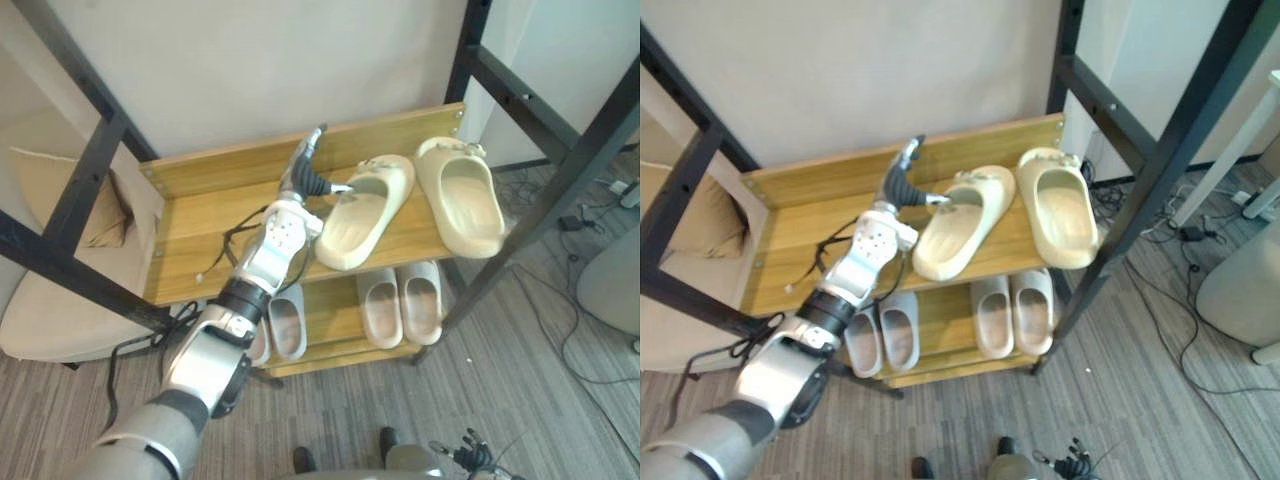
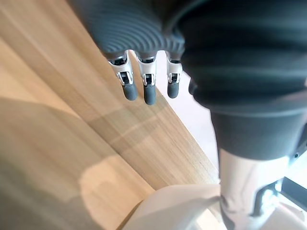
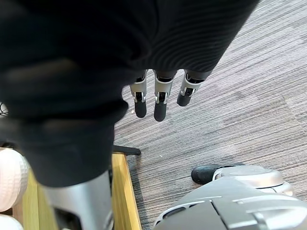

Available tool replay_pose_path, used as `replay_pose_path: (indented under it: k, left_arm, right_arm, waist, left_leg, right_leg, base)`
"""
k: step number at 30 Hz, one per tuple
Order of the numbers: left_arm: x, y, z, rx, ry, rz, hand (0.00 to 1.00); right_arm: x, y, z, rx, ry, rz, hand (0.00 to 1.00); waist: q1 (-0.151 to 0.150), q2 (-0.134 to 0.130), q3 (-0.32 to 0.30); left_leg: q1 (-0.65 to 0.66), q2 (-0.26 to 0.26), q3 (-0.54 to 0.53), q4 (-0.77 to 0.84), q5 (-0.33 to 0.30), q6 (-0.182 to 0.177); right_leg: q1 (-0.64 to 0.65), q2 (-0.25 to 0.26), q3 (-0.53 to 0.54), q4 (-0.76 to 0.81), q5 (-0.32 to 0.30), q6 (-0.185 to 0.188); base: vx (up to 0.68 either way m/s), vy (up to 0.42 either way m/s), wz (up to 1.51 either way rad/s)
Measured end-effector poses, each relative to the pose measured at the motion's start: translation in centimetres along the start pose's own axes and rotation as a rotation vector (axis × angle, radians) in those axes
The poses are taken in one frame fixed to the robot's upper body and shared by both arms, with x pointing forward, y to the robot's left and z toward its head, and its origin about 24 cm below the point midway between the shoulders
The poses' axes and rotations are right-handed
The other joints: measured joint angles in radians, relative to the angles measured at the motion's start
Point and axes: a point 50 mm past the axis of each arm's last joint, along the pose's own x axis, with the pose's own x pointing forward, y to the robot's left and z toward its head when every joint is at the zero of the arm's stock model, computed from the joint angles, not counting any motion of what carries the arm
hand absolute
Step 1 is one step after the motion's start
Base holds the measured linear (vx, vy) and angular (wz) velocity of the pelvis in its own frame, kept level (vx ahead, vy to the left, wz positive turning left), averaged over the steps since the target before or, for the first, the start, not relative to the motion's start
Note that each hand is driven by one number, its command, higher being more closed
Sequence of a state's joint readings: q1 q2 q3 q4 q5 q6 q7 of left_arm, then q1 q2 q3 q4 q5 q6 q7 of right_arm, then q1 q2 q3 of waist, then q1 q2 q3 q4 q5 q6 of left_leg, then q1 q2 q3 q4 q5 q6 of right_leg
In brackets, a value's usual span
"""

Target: Organize the slippers on the shoe rack

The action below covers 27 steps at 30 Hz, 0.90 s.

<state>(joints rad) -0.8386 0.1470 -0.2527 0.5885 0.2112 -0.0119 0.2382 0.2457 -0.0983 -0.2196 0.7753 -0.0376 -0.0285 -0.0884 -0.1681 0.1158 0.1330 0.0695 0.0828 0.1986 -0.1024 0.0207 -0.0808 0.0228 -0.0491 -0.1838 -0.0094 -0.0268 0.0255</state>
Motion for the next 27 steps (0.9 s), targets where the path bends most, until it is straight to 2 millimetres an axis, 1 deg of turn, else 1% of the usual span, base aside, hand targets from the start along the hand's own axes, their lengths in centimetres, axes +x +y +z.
replay_pose_path:
  k: [5, 7, 11, 15, 19, 20, 25, 27]
  left_arm:
    - [-0.9, 0.8, 0.5, -0.060, -0.052, 0.022, 0.00]
    - [-1.8, 1.2, 1.2, -0.112, -0.105, 0.037, 0.00]
    - [-3.8, 1.6, 1.6, -0.249, -0.157, 0.054, 0.00]
    - [-5.6, 1.9, 2.0, -0.371, -0.197, 0.059, 0.00]
    - [-7.9, 1.6, 1.6, -0.506, -0.198, 0.019, 0.00]
    - [-8.4, 1.4, 1.5, -0.529, -0.194, 0.009, 0.00]
    - [-10.7, 0.8, 0.4, -0.616, -0.145, -0.031, 0.00]
    - [-11.3, 0.3, -0.1, -0.641, -0.116, -0.052, 0.00]
  right_arm:
    - [0.2, 0.3, 0.1, -0.033, 0.003, 0.019, 0.00]
    - [0.2, 0.2, 0.1, -0.040, 0.008, 0.021, 0.00]
    - [0.2, 0.2, 0.0, -0.043, 0.011, 0.022, 0.00]
    - [0.2, 0.2, -0.1, -0.055, 0.016, 0.028, 0.00]
    - [0.3, 0.3, -0.2, -0.075, 0.021, 0.038, 0.00]
    - [0.3, 0.3, -0.2, -0.076, 0.022, 0.040, 0.00]
    - [0.4, 0.7, 0.0, -0.095, 0.026, 0.057, 0.00]
    - [0.4, 0.8, 0.0, -0.101, 0.026, 0.061, 0.00]
  waist:
    - [0.004, -0.008, 0.005]
    - [0.010, -0.009, 0.006]
    - [0.015, -0.011, 0.007]
    - [0.042, -0.011, 0.007]
    - [0.050, -0.017, 0.003]
    - [0.058, -0.019, 0.002]
    - [0.068, -0.033, -0.005]
    - [0.072, -0.039, -0.009]
  left_leg:
    - [0.001, -0.001, -0.011, 0.000, 0.000, 0.000]
    - [-0.003, -0.002, -0.013, 0.000, 0.000, 0.000]
    - [0.002, -0.004, -0.024, 0.000, 0.000, 0.000]
    - [0.002, -0.003, -0.029, 0.000, 0.000, 0.001]
    - [0.002, -0.005, -0.047, 0.000, 0.000, 0.001]
    - [0.001, -0.005, -0.048, 0.000, 0.000, 0.001]
    - [0.000, -0.005, -0.051, 0.000, 0.000, 0.001]
    - [0.002, -0.005, -0.055, 0.000, 0.000, 0.001]
  right_leg:
    - [0.016, 0.000, -0.009, -0.022, 0.013, -0.001]
    - [0.016, 0.000, -0.009, -0.032, 0.019, -0.001]
    - [0.032, -0.001, -0.023, -0.037, 0.019, 0.000]
    - [0.033, 0.000, -0.026, -0.041, 0.020, 0.000]
    - [0.049, 0.000, -0.041, -0.056, 0.022, 0.001]
    - [0.049, 0.000, -0.043, -0.057, 0.022, 0.001]
    - [0.054, 0.000, -0.048, -0.062, 0.022, 0.002]
    - [0.059, 0.000, -0.053, -0.064, 0.022, 0.002]
  base:
    - [-0.01, 0.007, 0.04]
    - [0.00, 0.000, 0.00]
    - [0.00, 0.006, 0.09]
    - [0.00, 0.001, 0.02]
    - [0.01, 0.000, 0.12]
    - [0.01, -0.001, 0.08]
    - [0.01, 0.002, 0.03]
    - [-0.01, 0.002, 0.06]
